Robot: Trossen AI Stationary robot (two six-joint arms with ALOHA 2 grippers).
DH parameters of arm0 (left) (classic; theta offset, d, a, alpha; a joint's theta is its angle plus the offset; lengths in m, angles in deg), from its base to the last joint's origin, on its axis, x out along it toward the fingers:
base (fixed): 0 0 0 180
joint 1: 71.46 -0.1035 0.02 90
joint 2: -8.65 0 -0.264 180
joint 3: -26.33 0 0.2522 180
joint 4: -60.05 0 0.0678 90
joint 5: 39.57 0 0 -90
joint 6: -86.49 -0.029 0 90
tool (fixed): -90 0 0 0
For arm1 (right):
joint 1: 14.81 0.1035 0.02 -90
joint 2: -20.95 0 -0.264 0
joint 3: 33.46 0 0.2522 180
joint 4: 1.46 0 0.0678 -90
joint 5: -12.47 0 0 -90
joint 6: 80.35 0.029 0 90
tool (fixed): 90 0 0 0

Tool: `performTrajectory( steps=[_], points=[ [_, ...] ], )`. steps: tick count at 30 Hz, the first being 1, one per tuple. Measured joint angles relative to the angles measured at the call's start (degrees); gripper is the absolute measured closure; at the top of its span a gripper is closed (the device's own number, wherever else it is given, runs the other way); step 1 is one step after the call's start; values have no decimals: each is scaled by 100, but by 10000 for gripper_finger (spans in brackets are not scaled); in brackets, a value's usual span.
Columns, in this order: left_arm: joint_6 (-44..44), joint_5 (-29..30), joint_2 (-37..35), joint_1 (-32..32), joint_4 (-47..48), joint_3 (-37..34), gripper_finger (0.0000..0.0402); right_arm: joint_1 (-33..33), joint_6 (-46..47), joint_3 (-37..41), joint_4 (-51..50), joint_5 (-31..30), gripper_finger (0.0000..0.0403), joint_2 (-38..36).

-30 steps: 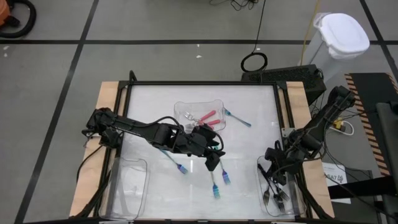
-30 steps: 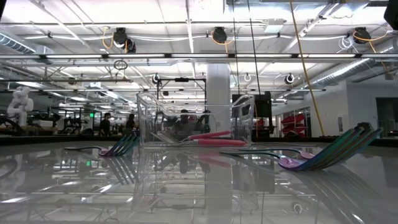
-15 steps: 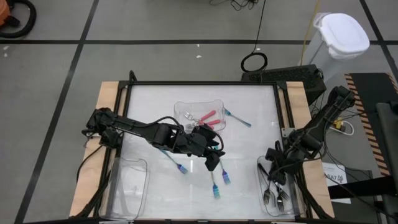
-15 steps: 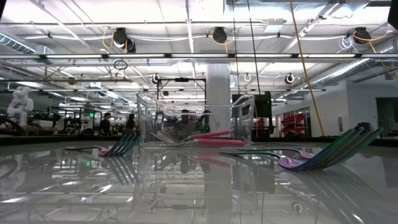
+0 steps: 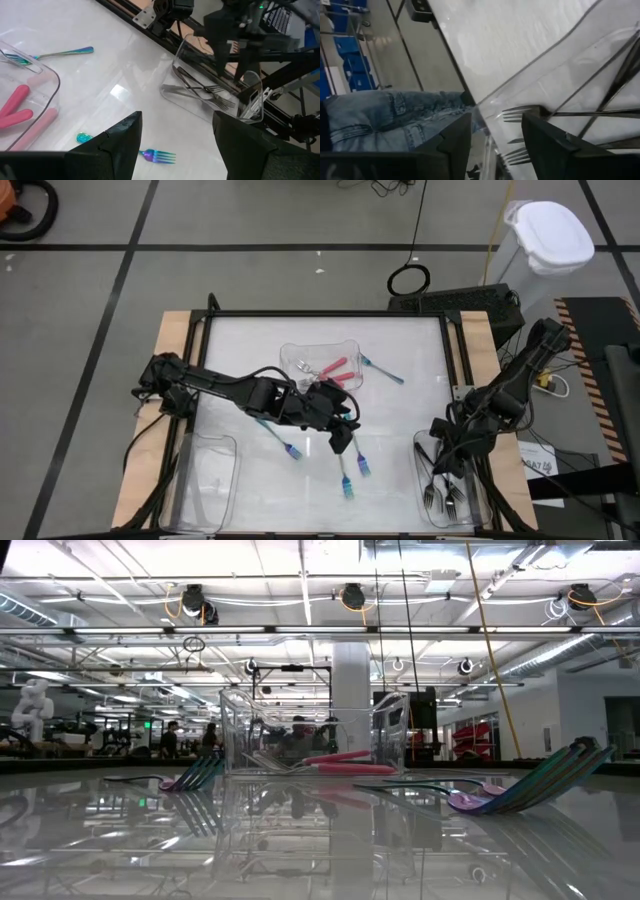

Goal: Sort silverware by color (type)
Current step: Put the blue fork into the left transparent bin

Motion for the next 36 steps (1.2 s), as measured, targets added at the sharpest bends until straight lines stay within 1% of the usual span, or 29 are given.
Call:
performTrajectory(
  steps=[4, 13, 20, 30, 36],
  points=[
    [15, -11, 0, -48, 24, 0, 159, 0, 22, -308, -369, -28, 236, 2],
    [212, -26, 0, -97, 722, 0, 159, -2, 110, -694, -775, -43, 236, 3],
    [706, -33, 0, -93, 1103, 0, 159, -2, 177, -701, -771, -23, 236, 4],
    [1511, -15, 0, -62, 1148, 0, 159, -2, 177, -701, -627, -7, 236, 4],
    [1951, -11, 0, 75, 1124, 0, 159, -2, 177, -701, -267, 13, 236, 4]
  ],
)
